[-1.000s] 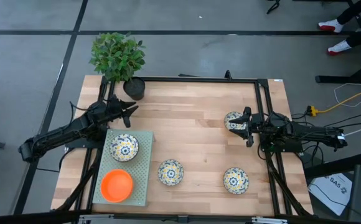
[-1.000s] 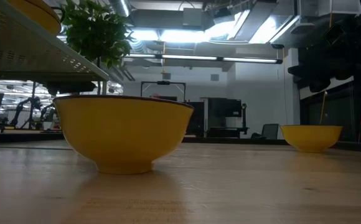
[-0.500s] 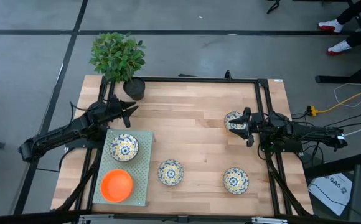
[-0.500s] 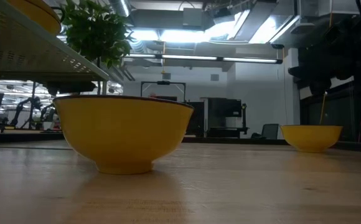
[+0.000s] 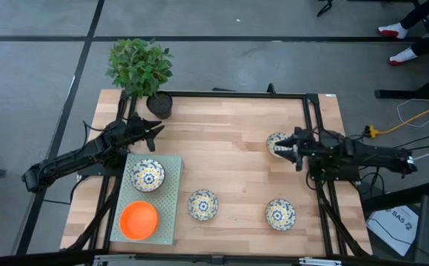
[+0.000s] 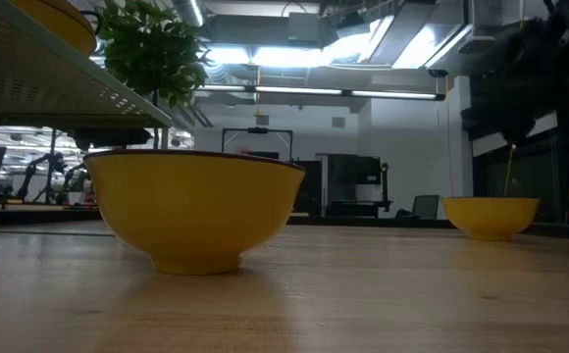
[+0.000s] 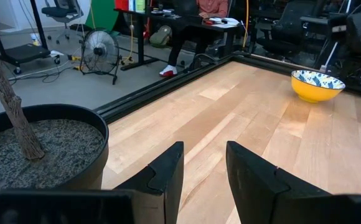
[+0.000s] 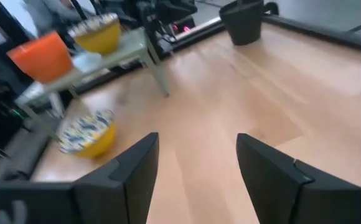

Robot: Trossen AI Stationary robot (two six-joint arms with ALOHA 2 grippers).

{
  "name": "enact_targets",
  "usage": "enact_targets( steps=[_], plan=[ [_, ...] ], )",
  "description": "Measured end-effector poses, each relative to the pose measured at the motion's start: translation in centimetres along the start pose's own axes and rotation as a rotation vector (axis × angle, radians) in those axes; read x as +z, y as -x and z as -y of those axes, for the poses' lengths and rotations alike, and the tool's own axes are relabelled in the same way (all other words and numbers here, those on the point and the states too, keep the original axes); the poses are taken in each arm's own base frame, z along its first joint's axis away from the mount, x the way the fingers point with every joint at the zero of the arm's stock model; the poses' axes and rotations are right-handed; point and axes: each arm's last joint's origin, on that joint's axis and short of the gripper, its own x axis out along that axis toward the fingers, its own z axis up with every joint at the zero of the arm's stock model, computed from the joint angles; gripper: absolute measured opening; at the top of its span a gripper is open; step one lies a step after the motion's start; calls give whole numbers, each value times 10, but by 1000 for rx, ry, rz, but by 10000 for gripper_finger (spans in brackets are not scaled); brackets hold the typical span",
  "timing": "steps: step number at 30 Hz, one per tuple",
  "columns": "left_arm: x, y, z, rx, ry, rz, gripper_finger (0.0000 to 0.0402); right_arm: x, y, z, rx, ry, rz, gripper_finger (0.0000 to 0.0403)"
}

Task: Pick & Place Mini bowls
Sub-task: Stack the patterned bowl on top of the patterned bowl on the shelf

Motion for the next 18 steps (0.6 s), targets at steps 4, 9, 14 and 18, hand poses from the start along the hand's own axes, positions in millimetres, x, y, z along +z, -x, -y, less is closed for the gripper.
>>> enact_targets(
  steps=[4,9,14,18],
  plan=[
    [0,0,0,0,0,0,114,17,-2,-5,-61,132,-31,215],
    [0,0,0,0,0,0,114,39,-11,-11,-138,255,-61,215],
    [0,0,0,0,0,0,114,59,-24,-18,-203,319,-100,215],
    [0,0,0,0,0,0,114,70,-42,-20,-305,278,-146,215]
  ],
)
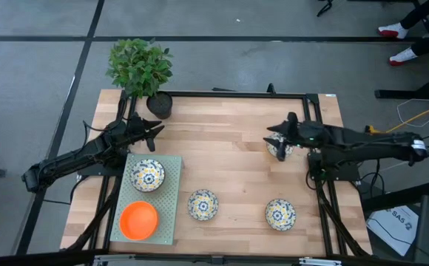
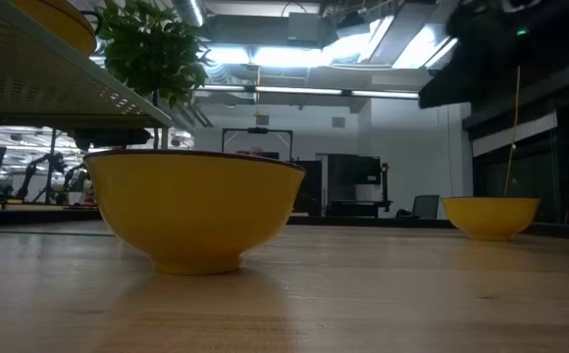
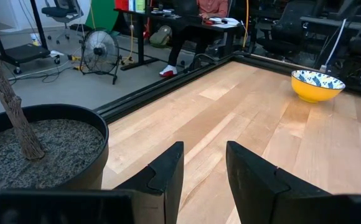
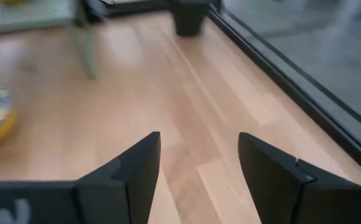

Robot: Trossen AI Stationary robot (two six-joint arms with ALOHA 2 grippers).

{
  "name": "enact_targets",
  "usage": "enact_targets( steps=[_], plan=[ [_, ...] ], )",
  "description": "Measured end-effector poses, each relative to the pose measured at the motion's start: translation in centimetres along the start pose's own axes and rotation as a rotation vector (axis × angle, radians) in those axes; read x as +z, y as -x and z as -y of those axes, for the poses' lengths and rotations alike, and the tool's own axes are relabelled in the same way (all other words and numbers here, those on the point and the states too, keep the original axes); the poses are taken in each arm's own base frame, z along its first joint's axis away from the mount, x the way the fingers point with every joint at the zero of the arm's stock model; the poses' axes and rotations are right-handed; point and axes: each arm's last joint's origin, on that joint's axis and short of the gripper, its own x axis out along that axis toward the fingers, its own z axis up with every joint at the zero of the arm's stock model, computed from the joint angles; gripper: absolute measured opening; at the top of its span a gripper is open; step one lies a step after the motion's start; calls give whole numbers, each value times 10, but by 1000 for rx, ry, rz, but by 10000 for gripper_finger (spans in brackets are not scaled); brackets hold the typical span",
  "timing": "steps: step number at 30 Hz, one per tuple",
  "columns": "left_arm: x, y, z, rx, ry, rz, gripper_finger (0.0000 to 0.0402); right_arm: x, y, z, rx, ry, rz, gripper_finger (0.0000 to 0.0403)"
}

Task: Pick & Place Mini bowls
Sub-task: Stack the patterned bowl on top of the patterned bowl on the shelf

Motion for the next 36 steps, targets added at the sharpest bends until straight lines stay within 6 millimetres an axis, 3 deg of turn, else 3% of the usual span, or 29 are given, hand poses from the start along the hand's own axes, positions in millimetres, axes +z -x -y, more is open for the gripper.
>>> enact_targets(
  steps=[5,11,15,28,36],
  plan=[
    [0,0,0,0,0,0,114,18,-20,-4,-163,-27,-181,215],
    [0,0,0,0,0,0,114,49,-38,-13,-225,-9,-396,215],
    [0,0,0,0,0,0,114,56,-48,-17,-269,-15,-530,215],
    [0,0,0,0,0,0,114,25,-93,-31,-284,-143,-840,215],
    [0,0,0,0,0,0,114,13,-98,-32,-382,-214,-928,215]
  ],
)
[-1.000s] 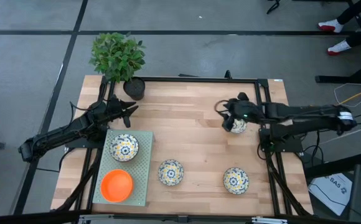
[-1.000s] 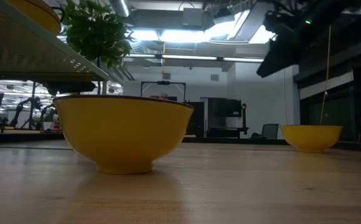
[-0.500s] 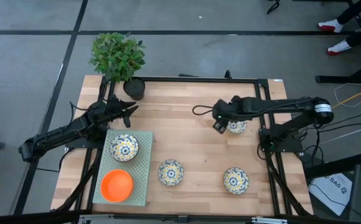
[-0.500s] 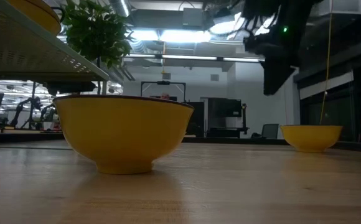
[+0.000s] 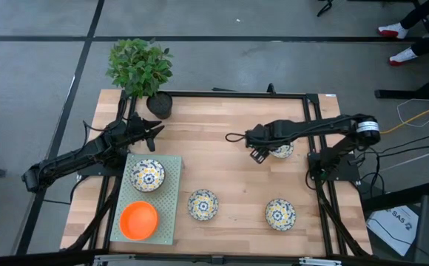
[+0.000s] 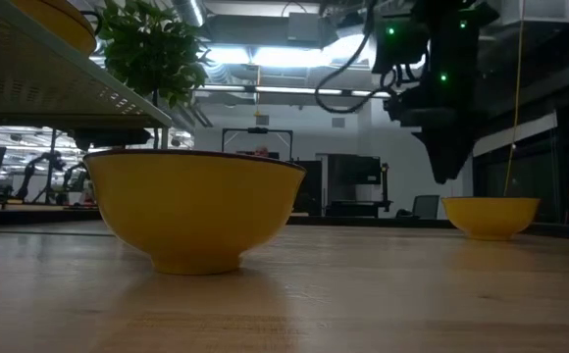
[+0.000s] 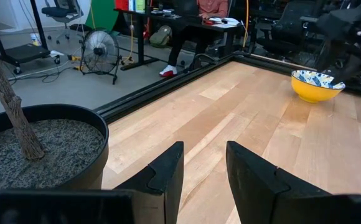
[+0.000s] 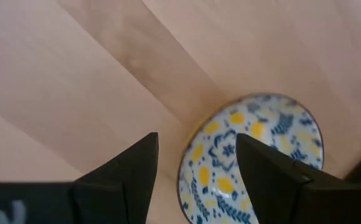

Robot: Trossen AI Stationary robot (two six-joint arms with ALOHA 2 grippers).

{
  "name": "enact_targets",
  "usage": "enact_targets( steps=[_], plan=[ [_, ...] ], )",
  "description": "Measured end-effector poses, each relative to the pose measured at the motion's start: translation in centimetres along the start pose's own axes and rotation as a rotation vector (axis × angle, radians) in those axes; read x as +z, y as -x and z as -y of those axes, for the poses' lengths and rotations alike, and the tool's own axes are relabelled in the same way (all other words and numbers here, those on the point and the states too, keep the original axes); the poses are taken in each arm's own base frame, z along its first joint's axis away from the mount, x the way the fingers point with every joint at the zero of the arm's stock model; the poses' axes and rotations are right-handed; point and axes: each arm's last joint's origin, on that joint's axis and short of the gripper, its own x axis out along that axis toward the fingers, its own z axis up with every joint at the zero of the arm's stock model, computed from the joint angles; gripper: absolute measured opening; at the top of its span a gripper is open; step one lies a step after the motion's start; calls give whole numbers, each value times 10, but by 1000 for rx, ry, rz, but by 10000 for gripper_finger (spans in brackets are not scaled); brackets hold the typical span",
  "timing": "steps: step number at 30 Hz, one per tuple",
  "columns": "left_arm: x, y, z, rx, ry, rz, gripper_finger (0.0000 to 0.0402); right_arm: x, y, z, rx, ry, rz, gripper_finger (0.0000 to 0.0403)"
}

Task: Pick & Place Mini bowls
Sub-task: Stack the patterned bowl on top of the patterned bowl on the shelf

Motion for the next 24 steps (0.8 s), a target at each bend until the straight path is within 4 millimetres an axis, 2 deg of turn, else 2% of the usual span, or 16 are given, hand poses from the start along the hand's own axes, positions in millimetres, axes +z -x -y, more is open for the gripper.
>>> enact_targets(
  steps=[11,18,24],
  plan=[
    [0,0,0,0,0,0,114,-8,-7,-12,-46,-59,-41,215],
    [0,0,0,0,1,0,114,-19,-29,-14,-60,-104,-53,215],
    [0,0,0,0,0,0,114,-26,-35,-13,-49,-122,-74,213]
  ],
)
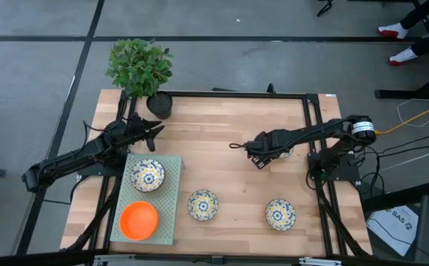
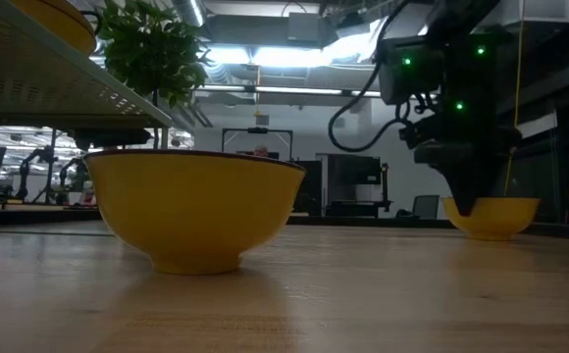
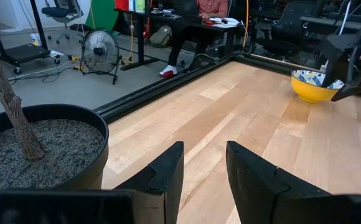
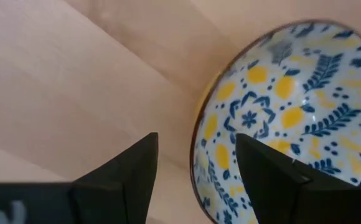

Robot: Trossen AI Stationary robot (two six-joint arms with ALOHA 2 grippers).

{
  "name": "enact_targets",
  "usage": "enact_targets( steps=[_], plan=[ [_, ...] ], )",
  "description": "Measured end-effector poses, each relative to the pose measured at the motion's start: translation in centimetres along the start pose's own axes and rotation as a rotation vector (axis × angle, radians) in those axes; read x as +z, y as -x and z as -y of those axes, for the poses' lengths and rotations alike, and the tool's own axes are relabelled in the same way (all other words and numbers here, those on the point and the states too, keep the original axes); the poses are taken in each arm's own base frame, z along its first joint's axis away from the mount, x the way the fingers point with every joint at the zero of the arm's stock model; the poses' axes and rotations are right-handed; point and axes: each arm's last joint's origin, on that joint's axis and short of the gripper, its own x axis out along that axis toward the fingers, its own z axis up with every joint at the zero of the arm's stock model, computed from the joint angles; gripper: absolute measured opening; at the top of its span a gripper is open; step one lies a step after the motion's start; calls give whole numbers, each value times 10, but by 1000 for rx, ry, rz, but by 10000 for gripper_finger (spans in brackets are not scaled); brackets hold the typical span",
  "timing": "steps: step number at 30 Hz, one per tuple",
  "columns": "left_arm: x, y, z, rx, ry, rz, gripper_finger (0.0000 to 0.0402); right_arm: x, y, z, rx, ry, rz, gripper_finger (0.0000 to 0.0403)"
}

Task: Pick & Place Mini bowls
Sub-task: Stack the patterned bowl on top of the patterned bowl on the shelf

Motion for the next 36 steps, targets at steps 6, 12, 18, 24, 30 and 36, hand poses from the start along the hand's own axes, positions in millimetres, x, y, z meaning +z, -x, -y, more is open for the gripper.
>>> enact_targets(
  steps=[6,12,18,24,30,36],
  plan=[
    [0,0,0,0,0,0,114,-3,-5,2,-5,0,-15,157],
    [0,0,0,0,0,0,114,-2,-6,0,15,-3,-2,49],
    [0,0,0,0,0,0,114,0,-3,-3,46,-26,9,24],
    [0,0,0,0,0,0,114,6,7,-10,114,-31,19,13],
    [0,0,0,0,0,0,114,13,16,-16,171,87,64,13],
    [0,0,0,0,0,0,114,16,22,-23,217,266,126,12]
  ],
)
